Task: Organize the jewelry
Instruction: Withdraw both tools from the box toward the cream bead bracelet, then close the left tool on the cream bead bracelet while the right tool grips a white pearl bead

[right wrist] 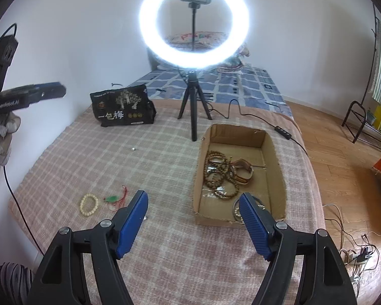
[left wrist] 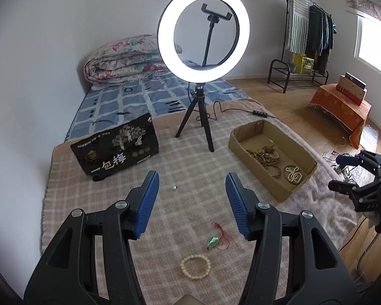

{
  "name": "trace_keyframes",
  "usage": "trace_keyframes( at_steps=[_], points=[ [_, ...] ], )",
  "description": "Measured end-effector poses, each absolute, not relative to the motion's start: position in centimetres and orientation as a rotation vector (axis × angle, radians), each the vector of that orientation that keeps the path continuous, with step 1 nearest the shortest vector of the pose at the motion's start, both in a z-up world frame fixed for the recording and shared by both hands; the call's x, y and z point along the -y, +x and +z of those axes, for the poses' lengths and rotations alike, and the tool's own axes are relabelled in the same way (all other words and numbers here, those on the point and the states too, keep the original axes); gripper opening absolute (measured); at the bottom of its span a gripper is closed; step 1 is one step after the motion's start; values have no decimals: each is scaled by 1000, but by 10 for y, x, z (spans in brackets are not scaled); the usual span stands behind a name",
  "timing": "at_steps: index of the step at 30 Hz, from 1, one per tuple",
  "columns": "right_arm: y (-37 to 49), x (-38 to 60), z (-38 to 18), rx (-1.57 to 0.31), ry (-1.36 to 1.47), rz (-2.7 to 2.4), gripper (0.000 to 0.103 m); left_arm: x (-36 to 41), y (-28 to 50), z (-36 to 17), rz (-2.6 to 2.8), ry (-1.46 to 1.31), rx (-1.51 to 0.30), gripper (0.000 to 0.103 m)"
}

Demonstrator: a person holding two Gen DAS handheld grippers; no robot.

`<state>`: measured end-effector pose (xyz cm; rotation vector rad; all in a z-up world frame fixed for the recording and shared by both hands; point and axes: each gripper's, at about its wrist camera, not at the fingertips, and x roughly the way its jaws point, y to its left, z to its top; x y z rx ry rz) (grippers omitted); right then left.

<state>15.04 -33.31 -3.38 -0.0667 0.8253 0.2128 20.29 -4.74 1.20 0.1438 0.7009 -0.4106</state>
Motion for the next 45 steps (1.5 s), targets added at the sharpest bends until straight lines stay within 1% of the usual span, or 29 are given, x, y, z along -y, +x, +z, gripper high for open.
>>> trace_keyframes(
  at_steps=[2,4,12,23,26,29,32,34,37,45],
  points=[
    [151,326,-37,-832,-68,224,79,34,194,-3,-398,144,-718,66],
    [152,319,-43,-841,-68,244,79,23,186,-19,-390,148,-739,69],
    [153,291,-68,-884,-88,300,79,-3,158,-79,-362,120,-834,69],
    [158,259,-118,-955,-107,365,79,-12,163,-141,-345,36,-943,69],
    [161,254,-133,-973,-118,386,76,-9,167,-156,-346,27,-973,69],
    [166,252,-145,-978,-133,409,69,-5,171,-170,-352,26,-1002,69],
    [171,248,-155,-977,-169,439,60,-3,176,-181,-355,24,-1022,69],
    [177,245,-164,-991,-198,452,52,-1,179,-187,-355,29,-1035,69],
    [184,244,-173,-1006,-214,463,44,0,183,-194,-357,26,-1048,69],
    [199,239,-192,-1023,-250,489,38,1,196,-205,-352,12,-1070,69]
  ],
)
